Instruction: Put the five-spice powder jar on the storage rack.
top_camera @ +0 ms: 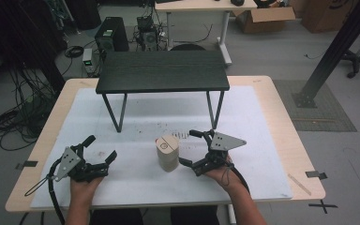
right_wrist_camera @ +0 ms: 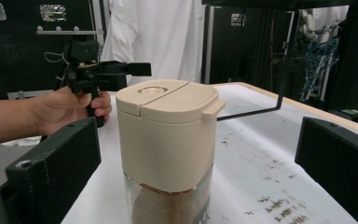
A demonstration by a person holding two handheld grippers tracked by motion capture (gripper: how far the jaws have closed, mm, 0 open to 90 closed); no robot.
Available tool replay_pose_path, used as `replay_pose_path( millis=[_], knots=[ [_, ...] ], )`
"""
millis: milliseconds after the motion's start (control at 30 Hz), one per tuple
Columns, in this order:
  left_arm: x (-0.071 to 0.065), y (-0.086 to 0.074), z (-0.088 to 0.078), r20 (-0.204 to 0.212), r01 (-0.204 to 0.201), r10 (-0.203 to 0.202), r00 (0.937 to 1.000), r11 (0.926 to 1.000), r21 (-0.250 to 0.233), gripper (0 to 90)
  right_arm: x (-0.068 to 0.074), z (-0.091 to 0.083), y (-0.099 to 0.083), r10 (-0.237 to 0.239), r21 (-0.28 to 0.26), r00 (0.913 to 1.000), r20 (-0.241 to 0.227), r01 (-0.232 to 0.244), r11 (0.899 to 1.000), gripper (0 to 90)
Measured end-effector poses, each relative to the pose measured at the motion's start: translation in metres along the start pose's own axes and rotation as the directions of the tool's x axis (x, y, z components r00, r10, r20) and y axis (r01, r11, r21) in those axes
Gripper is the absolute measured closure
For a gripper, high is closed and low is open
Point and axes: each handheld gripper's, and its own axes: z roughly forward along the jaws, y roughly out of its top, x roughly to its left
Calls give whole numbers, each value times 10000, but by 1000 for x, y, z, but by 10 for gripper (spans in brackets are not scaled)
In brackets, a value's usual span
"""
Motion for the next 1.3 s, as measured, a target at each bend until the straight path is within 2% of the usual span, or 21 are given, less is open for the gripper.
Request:
replay_pose_path(
  millis=[567,1300],
  knots=[
    [0,0,0,-14,-11,11,10000,10000,-29,2,1,16,1,-5,460,9970,-776,41,9989,0],
    [0,0,-1,-11,13,-13,10000,10000,-81,2,-3,39,-2,194,786,9897,-1419,-83,9969,0]
  ],
)
